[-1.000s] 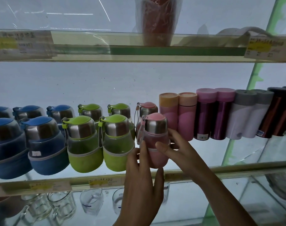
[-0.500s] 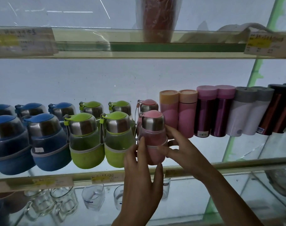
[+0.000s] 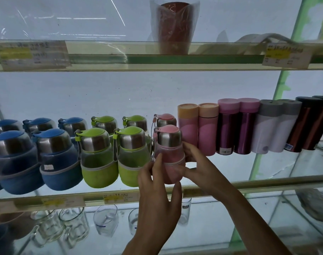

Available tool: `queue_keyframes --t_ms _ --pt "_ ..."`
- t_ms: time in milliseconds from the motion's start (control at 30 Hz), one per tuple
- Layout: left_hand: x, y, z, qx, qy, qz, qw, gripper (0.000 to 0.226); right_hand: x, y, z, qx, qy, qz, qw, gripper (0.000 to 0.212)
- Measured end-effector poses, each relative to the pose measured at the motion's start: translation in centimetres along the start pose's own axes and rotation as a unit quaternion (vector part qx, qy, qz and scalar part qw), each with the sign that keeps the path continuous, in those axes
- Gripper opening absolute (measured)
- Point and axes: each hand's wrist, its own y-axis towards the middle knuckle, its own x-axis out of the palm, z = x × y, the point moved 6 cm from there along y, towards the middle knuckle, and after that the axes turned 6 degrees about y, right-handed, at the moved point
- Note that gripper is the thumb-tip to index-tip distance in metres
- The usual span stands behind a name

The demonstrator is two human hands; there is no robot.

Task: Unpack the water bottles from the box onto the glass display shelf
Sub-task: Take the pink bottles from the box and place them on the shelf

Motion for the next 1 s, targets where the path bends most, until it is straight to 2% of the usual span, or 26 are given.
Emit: queue_keyframes --t_ms 200,400,500,767,1000 --pt "-0.3 0.4 0.6 0.012 0.003 -0.007 1.0 0.067 -1.3 -0.1 -0.5 0.03 0.04 0.002 0.999 0.051" --pt "0.2 1.1 2.2 0.025 -0.058 -0.012 0.998 0.055 -2.6 -2.0 -1.1 0.041 0.007 0.023 0.999 0.061" --pt "1.1 1.3 3.3 0.052 -0.075 -0.02 0.996 0.052 -3.2 -3.2 -1.5 0.045 -0.004 0.039 0.998 0.058" --pt "4.9 1.7 5.1 0.075 -0.152 -0.096 0.981 0.056 -6.2 -7.0 -2.0 0.06 -0.011 0.116 0.991 0.039" --pt "8.2 1.1 7.2 0.107 -0.246 -0.181 0.946 0.055 -8.2 -10.6 -1.5 0.085 -0.005 0.212 0.974 0.042"
